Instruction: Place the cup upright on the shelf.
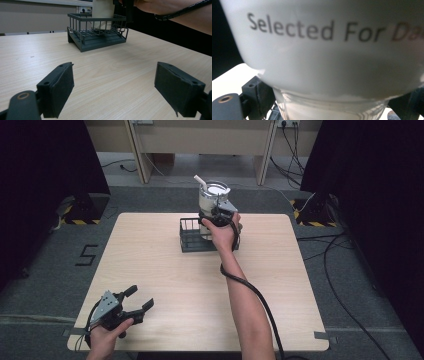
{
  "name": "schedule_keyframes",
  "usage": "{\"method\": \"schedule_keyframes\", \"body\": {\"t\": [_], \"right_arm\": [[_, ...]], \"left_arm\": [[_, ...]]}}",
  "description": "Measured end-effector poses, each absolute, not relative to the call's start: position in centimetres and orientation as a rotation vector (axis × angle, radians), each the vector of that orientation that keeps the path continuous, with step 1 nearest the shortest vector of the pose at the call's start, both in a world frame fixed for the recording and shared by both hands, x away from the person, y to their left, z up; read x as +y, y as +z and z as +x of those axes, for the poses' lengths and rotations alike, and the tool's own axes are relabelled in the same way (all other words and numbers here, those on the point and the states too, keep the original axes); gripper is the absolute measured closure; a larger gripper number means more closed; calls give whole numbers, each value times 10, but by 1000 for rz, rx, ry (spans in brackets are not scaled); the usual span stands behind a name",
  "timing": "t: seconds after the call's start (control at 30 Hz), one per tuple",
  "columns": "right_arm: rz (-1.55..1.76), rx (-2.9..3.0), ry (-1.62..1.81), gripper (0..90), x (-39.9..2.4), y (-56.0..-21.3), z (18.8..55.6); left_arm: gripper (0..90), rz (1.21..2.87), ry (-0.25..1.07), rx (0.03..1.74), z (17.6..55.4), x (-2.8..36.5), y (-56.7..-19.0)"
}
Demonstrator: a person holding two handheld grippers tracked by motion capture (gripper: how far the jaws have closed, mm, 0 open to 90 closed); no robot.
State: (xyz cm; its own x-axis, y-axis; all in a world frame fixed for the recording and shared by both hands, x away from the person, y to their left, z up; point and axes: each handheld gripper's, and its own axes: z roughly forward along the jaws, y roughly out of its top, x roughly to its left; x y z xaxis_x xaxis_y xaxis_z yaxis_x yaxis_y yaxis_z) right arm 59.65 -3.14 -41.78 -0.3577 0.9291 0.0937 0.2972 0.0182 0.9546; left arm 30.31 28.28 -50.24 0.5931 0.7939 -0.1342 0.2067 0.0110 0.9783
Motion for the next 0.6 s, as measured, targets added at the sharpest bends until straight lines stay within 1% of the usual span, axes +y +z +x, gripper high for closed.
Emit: {"method": "schedule_keyframes", "body": {"t": [0.6], "right_arm": [[1238, 1715, 1350, 100, -31, -425, 597]], "left_arm": [[152, 1531, 565, 872, 303, 283, -502]]}}
